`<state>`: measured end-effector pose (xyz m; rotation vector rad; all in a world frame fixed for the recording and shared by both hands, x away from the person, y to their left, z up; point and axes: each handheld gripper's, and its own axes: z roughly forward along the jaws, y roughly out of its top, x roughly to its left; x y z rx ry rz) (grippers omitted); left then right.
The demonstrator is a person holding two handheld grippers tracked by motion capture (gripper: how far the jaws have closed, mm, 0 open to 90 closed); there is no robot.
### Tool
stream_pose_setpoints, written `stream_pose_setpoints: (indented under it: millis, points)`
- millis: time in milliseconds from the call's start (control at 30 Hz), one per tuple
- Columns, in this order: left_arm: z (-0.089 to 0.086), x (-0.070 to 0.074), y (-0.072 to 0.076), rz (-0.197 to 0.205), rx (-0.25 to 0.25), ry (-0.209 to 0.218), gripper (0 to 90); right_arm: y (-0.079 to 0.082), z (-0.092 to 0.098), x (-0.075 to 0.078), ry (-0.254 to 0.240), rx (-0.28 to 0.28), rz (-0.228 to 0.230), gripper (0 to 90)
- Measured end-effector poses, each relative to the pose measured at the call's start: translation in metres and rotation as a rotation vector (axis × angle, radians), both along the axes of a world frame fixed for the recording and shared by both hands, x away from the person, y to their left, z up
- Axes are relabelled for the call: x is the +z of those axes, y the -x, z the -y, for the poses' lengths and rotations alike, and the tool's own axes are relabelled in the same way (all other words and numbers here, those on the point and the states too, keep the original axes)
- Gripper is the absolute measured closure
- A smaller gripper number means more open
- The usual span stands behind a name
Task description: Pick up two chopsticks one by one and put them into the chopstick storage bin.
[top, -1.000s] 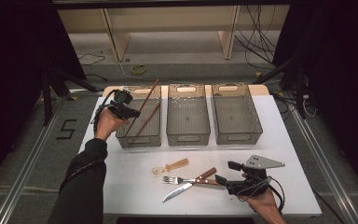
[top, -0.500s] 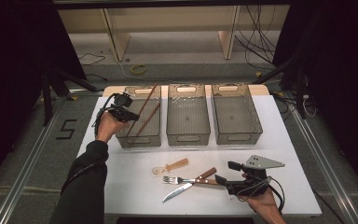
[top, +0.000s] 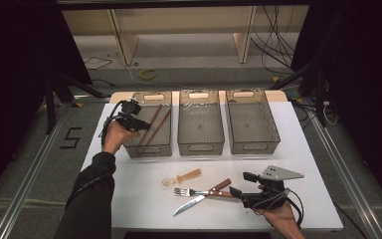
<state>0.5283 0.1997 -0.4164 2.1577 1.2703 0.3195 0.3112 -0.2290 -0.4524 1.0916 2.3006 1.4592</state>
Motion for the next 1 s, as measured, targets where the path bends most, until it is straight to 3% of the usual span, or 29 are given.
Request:
stream_pose_setpoints:
  millis: [267,333,600,667,800,1000]
  points:
    - [0.008,0.019,0.026,0.052,-0.075,0.058,50.2,0.0,0.0,0.0,0.001,-0.002,-0.003,23.8]
    - [0.012,0.021,0.033,0.058,-0.096,0.054,46.4,0.0,0.0,0.0,0.0,-0.002,-0.002,23.8]
    - [0.025,0.025,0.065,0.09,-0.179,0.088,35.5,0.0,0.0,0.0,-0.001,-0.001,-0.003,23.8]
    - [0.029,0.025,0.072,0.094,-0.198,0.08,34.0,0.0,0.0,0.0,0.001,-0.002,-0.002,23.8]
    - [0.035,0.024,0.086,0.091,-0.248,0.127,31.4,0.0,0.0,0.0,0.001,-0.002,-0.004,23.8]
    - [0.048,0.017,0.094,0.069,-0.276,0.084,29.3,0.001,0.0,0.001,0.0,0.002,0.0,23.8]
